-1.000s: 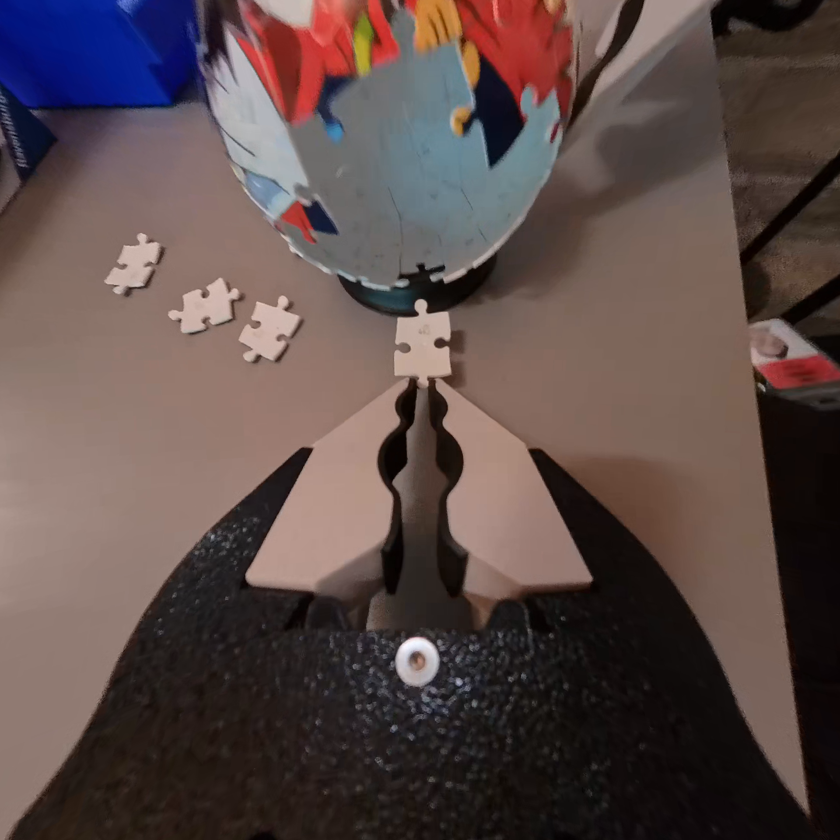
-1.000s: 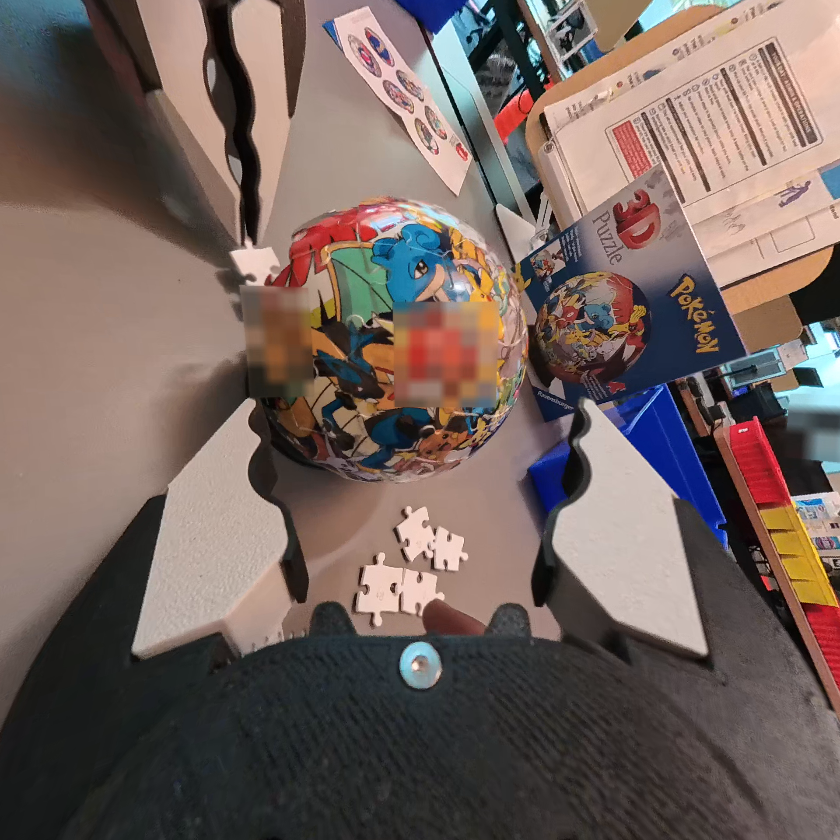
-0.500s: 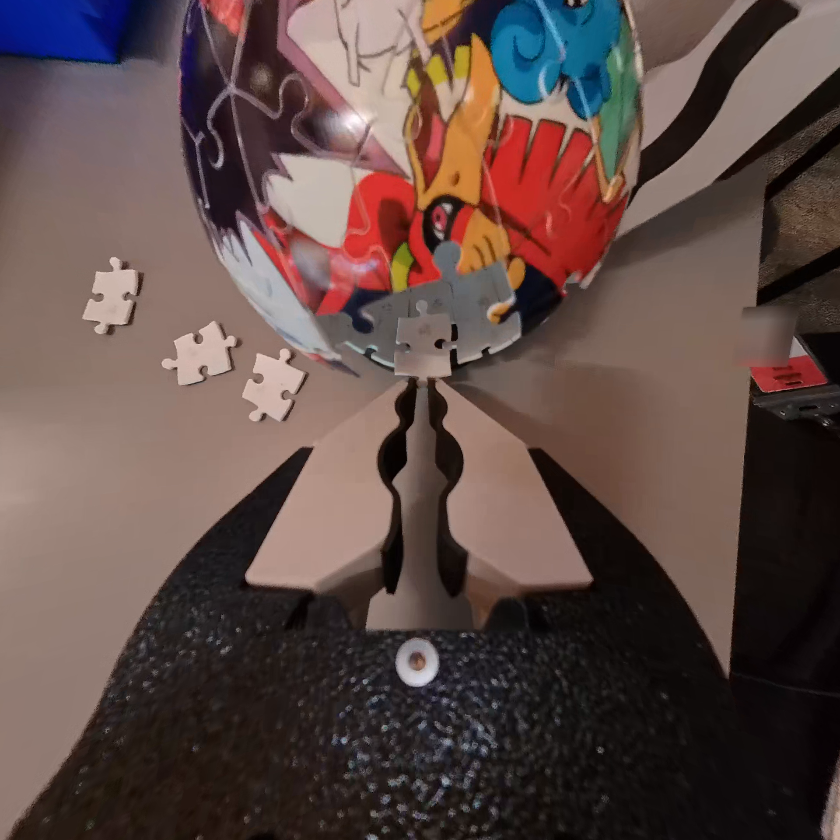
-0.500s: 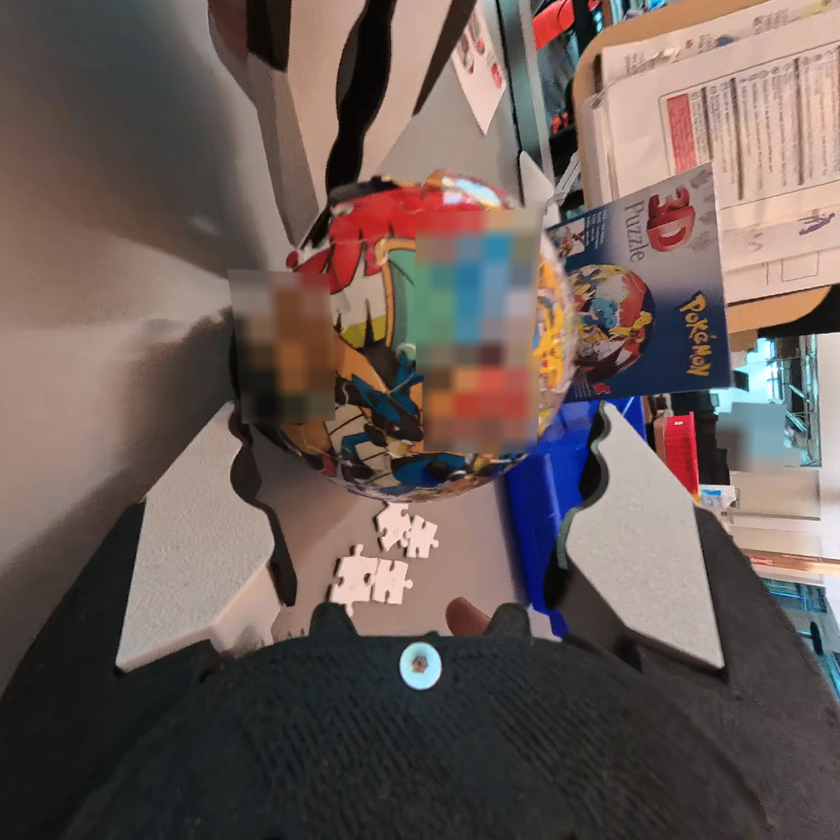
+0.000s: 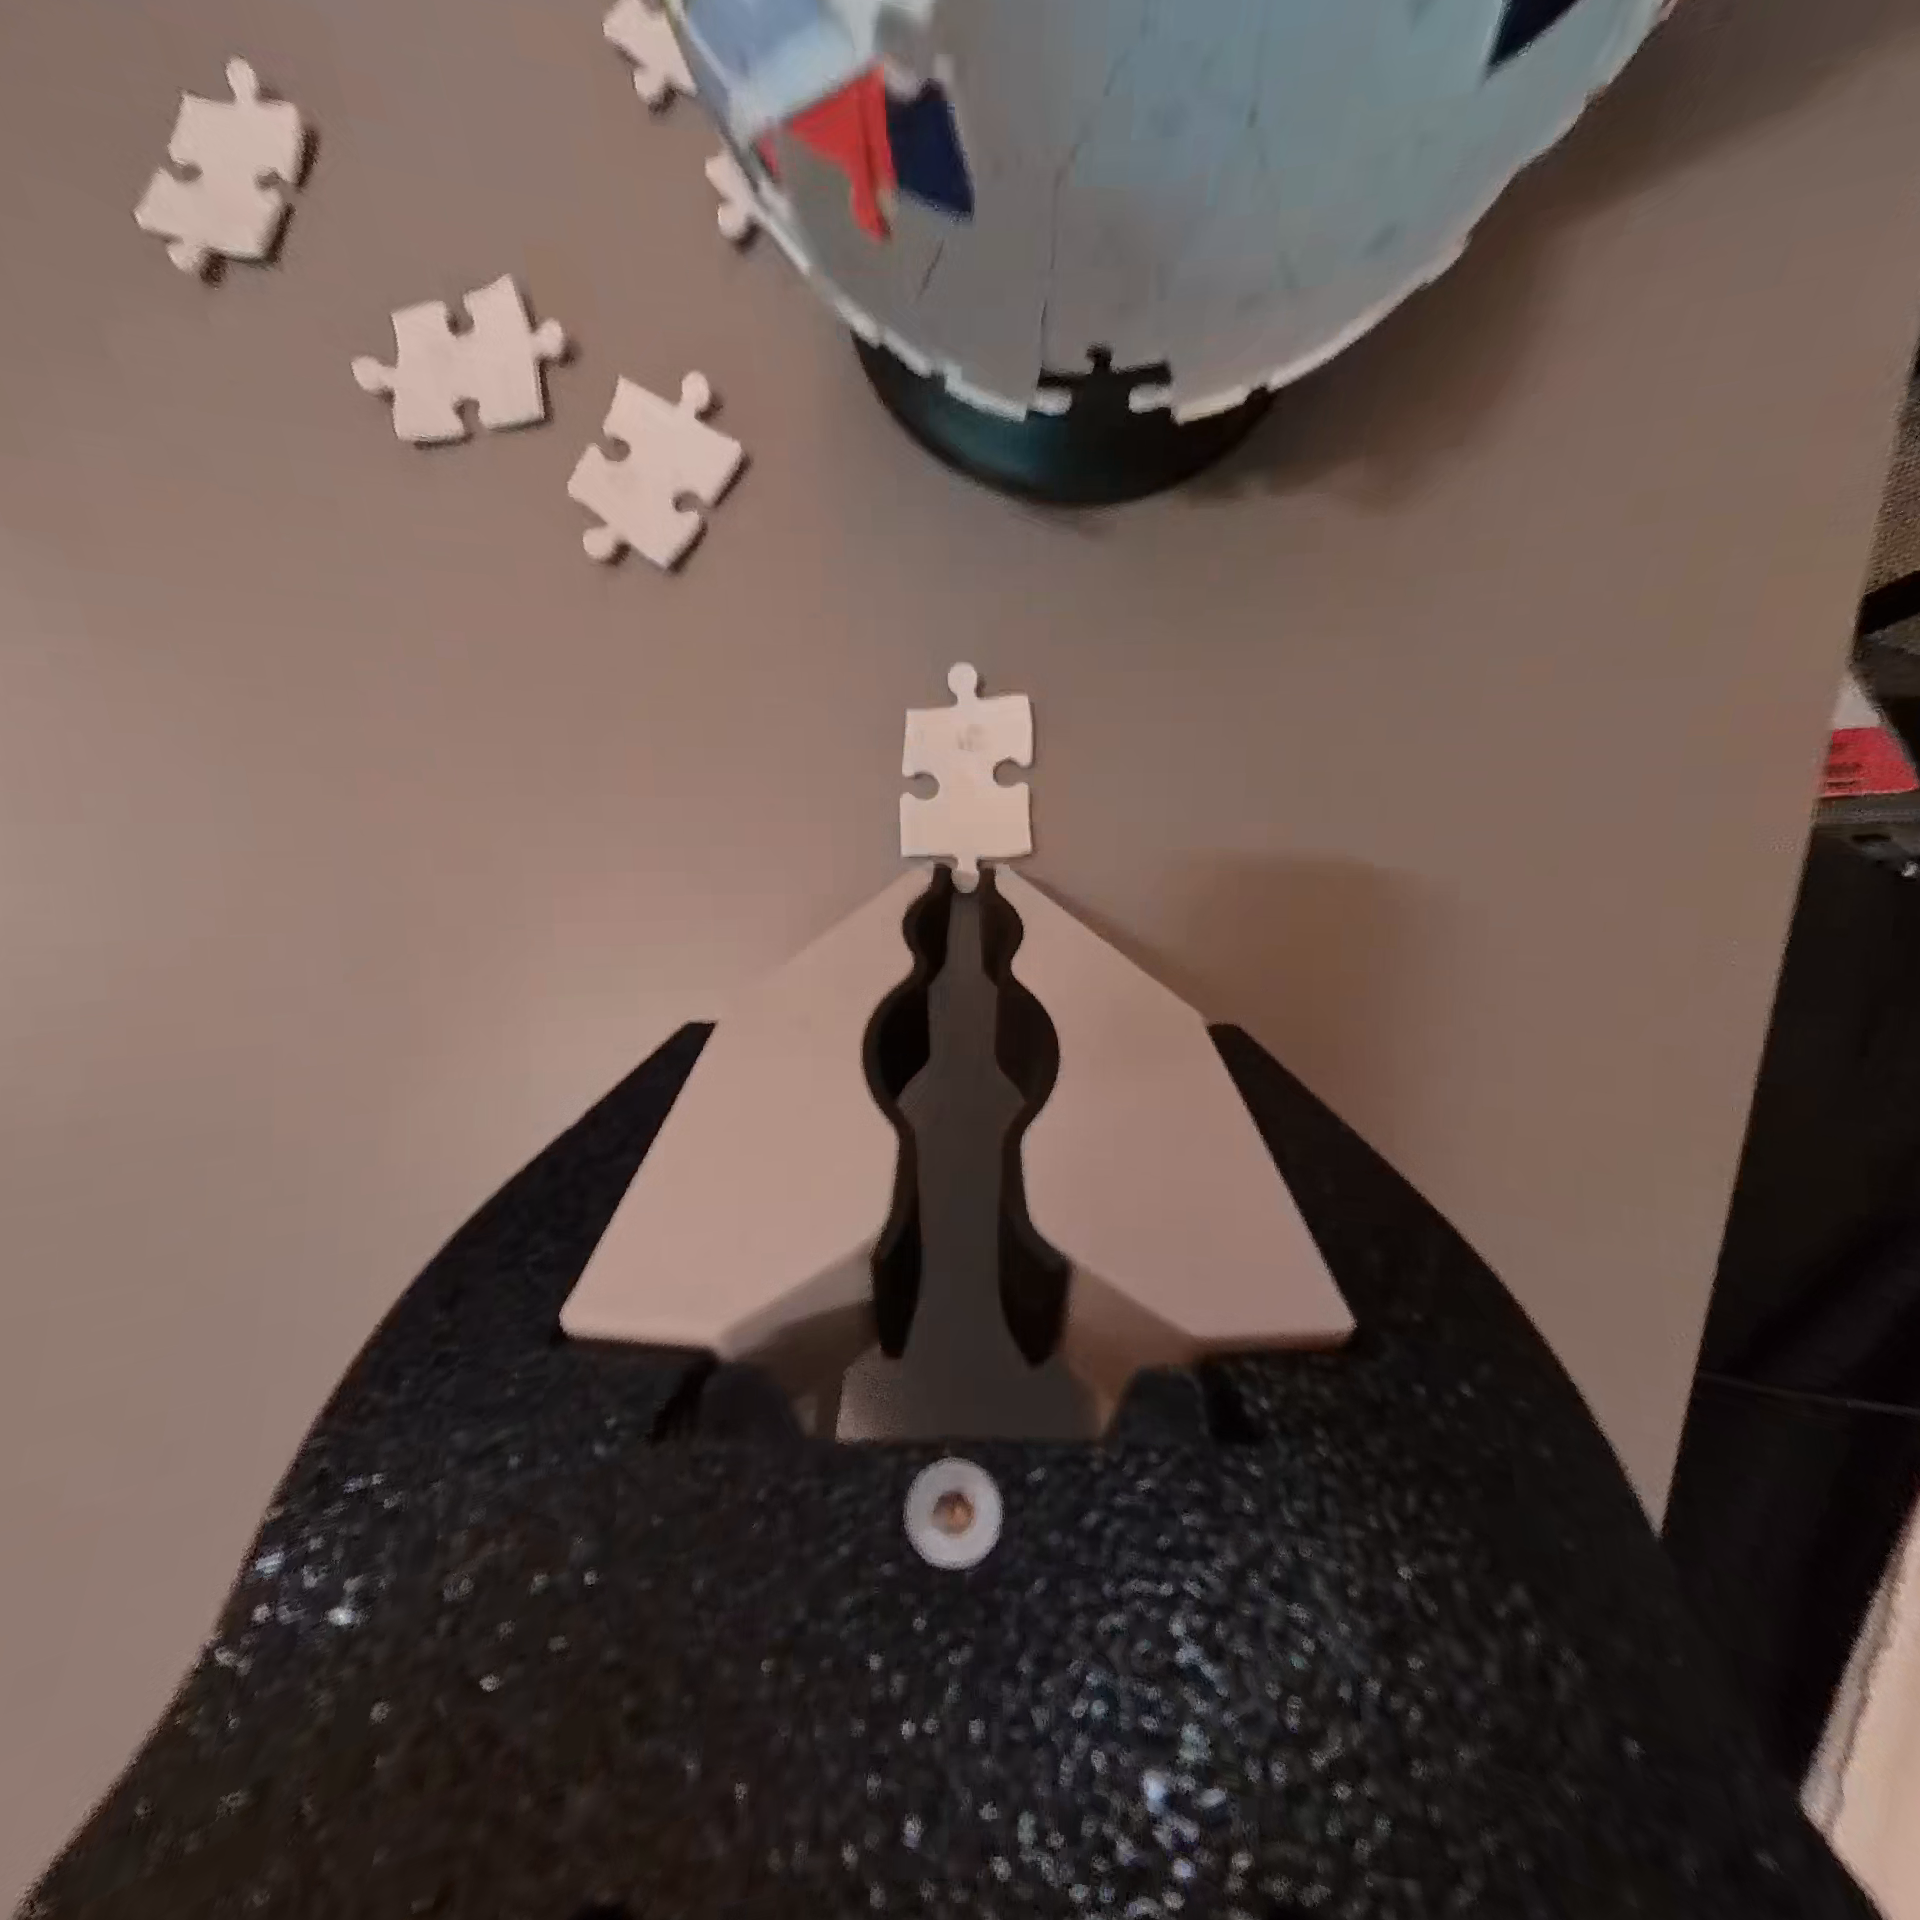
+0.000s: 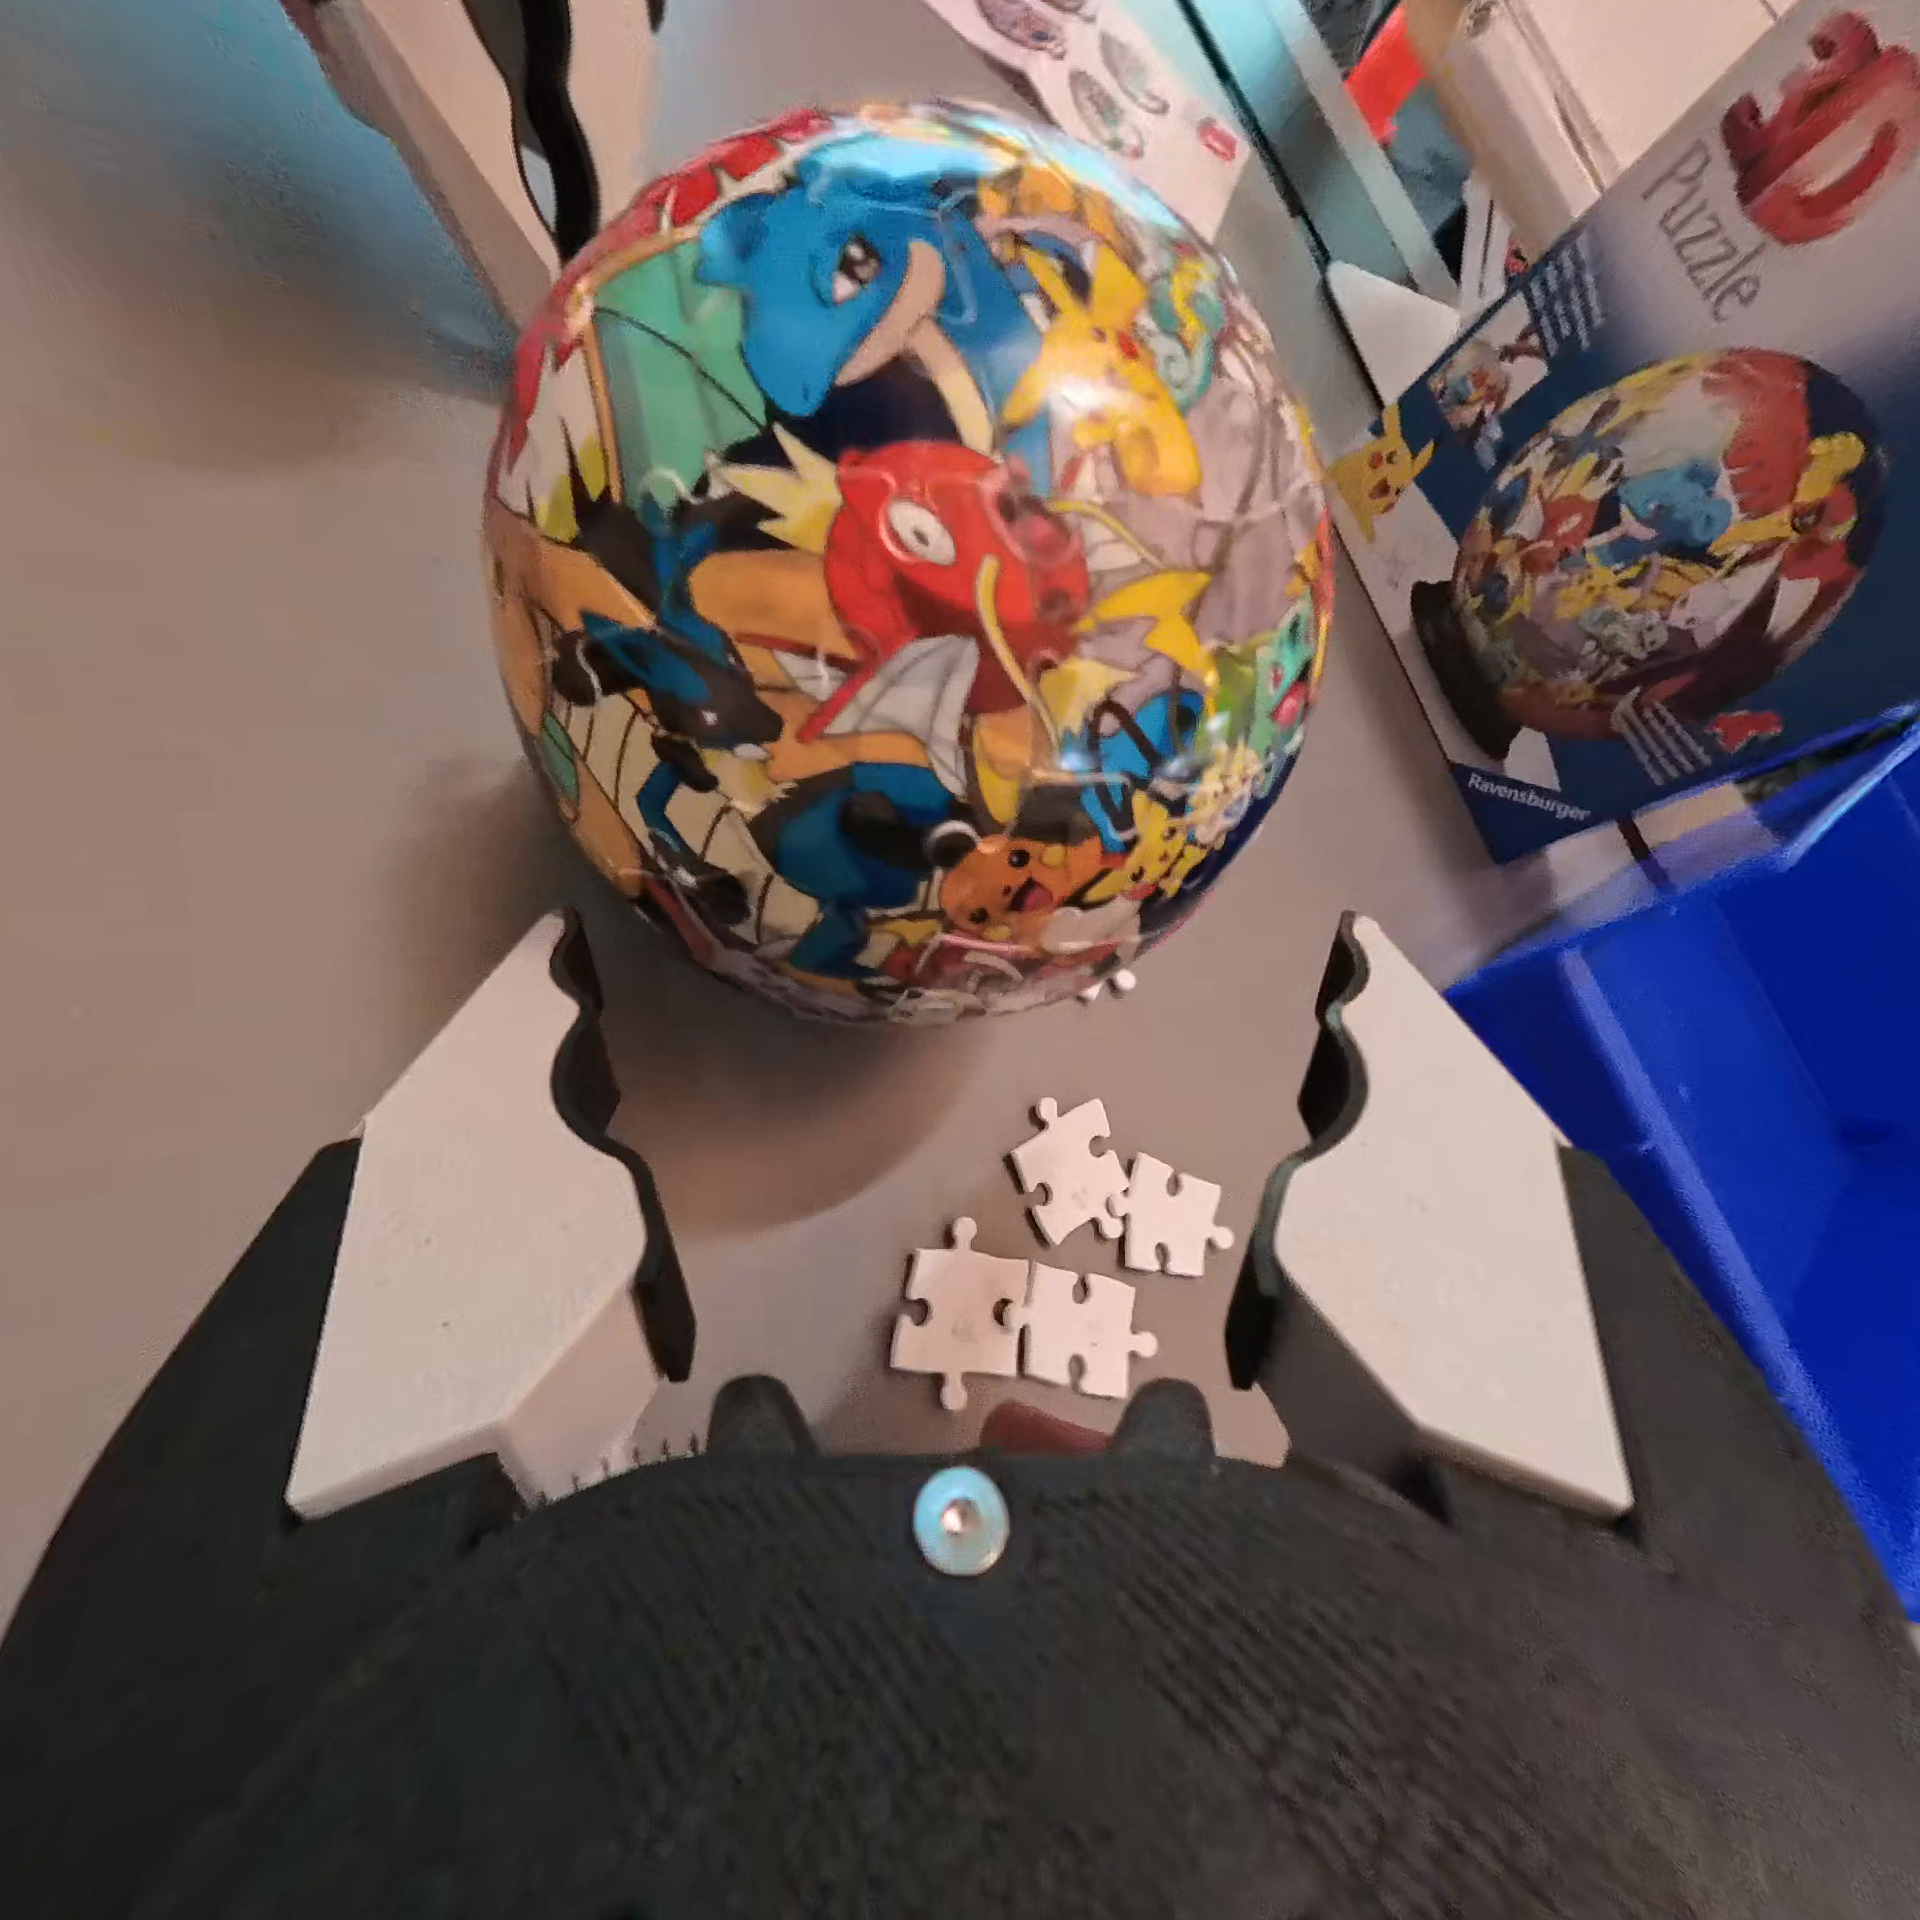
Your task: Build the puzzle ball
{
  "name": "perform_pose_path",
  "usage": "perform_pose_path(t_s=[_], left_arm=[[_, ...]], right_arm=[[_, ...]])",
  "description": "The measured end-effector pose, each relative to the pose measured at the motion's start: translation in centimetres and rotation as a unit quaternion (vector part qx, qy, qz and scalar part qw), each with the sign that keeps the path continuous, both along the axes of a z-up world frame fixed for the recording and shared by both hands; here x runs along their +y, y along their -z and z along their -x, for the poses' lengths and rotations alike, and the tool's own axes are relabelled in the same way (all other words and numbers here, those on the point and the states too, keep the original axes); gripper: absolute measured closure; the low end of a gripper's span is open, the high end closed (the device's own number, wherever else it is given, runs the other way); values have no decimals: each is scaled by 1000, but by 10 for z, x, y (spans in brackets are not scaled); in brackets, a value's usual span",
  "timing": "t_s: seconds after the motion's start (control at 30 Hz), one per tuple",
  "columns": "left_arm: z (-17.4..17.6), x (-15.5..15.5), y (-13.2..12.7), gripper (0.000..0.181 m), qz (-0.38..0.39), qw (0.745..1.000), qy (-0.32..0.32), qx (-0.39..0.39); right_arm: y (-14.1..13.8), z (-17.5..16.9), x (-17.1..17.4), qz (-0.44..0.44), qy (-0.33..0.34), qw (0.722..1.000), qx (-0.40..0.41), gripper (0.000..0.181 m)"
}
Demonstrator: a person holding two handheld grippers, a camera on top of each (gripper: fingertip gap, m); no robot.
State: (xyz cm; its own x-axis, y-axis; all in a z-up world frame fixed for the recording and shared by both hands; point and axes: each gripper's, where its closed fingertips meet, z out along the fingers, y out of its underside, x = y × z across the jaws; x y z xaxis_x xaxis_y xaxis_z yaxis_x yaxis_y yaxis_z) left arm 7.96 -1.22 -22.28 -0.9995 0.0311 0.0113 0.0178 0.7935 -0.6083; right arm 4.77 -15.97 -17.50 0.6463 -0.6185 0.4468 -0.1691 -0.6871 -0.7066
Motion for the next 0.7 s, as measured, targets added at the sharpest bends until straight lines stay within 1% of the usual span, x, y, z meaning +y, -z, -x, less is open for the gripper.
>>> perform_pose_path(t_s=[0.1,0.17,0.2,0.23,0.27,0.3,0.33,0.4,0.43,0.5,0.57,0.63,0.7], left_arm=[[0,-1,1,179,11,1000,0,-7],[3,-2,1,179,14,1000,14,-16],[5,-4,1,175,18,999,22,-21],[4,-4,0,154,19,999,23,-30],[2,-3,-2,123,19,999,25,-41],[-1,-4,-7,120,25,998,31,-50],[-1,-7,-16,124,43,996,45,-59],[4,-19,-38,123,89,989,92,-70],[7,-26,-48,116,108,985,113,-71],[9,-42,-63,86,142,980,131,-43],[14,-62,-81,72,188,972,139,30],[15,-83,-101,64,239,957,128,104],[11,-97,-108,61,247,953,104,143]], right_arm=[[-8,-2,7,20,-35,999,-15,47],[-7,-4,10,29,-53,998,-12,47],[-6,-7,10,36,-55,998,-15,48],[-6,-9,10,38,-59,997,-15,46],[-5,-10,11,33,-61,997,-16,44],[-5,-11,12,24,-62,998,-14,43],[-4,-10,14,12,-62,998,-11,43],[-2,-10,16,-11,-61,998,-5,45],[1,-10,15,-14,-59,998,-2,46],[4,-11,13,-12,-48,999,-2,45],[2,-13,13,-18,-43,999,-10,41],[2,-14,13,-22,-41,999,-14,40],[2,-16,11,-12,-38,999,-15,40]])
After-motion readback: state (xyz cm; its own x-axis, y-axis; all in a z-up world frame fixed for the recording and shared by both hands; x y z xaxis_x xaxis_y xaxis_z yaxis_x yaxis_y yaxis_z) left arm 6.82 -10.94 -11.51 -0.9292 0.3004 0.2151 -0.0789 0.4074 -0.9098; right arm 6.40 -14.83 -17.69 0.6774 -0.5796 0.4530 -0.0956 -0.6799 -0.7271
